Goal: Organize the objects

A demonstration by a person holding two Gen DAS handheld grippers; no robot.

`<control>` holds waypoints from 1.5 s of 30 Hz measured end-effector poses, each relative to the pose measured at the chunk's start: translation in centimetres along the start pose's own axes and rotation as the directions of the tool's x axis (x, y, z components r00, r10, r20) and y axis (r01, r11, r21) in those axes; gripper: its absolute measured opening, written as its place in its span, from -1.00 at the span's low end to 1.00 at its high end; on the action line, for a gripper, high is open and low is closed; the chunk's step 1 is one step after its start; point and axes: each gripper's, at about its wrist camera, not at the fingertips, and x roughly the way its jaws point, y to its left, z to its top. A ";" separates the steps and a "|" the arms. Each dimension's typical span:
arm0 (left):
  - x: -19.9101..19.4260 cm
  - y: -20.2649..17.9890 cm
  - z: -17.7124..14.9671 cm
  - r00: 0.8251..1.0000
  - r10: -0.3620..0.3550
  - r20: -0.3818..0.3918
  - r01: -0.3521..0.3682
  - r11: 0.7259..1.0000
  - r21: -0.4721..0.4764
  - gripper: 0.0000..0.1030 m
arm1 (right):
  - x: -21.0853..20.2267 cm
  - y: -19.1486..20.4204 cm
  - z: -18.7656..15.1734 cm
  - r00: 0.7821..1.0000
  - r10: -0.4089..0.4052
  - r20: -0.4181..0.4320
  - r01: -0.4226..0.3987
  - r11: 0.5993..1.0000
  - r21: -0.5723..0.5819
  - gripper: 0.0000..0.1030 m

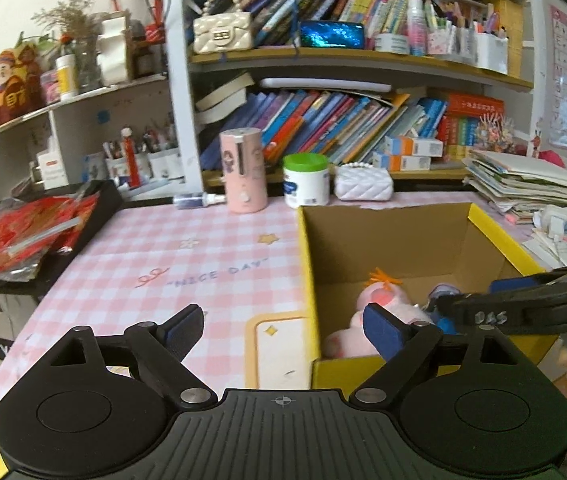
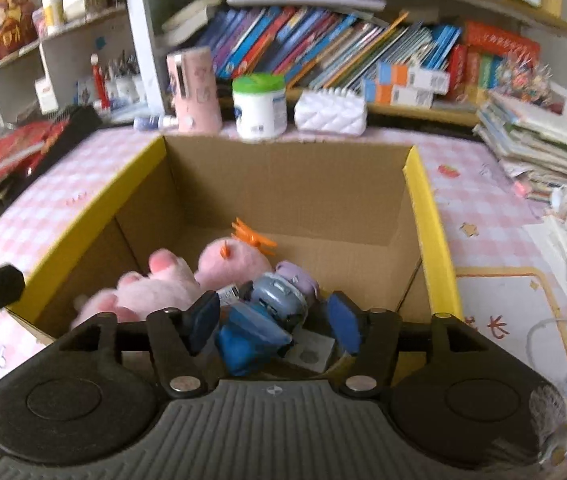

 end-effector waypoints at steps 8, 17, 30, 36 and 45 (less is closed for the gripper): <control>-3.1 2.4 -1.3 1.000 0.000 0.026 0.001 1.000 -0.020 0.90 | -4.8 2.3 -0.9 0.990 -0.091 0.110 0.085 0.995 0.055 0.63; -6.1 4.7 -4.3 1.000 0.021 -0.008 -0.022 0.999 -0.046 0.92 | -8.9 6.5 -4.7 0.983 -0.149 0.110 0.143 0.988 0.060 0.92; -10.0 4.9 -9.0 0.994 0.035 -0.099 -0.033 0.999 0.023 0.93 | -12.9 11.2 -10.3 0.986 -0.155 0.063 0.153 0.987 0.043 1.00; -11.2 5.2 -10.2 0.992 0.034 -0.119 -0.032 0.999 0.025 0.93 | -14.0 12.8 -12.2 0.990 -0.135 0.043 0.134 0.990 0.037 1.00; -11.7 5.8 -11.2 0.985 0.035 -0.171 -0.035 0.999 0.002 0.93 | -14.7 13.8 -13.7 0.990 -0.140 0.028 0.138 0.989 0.050 1.00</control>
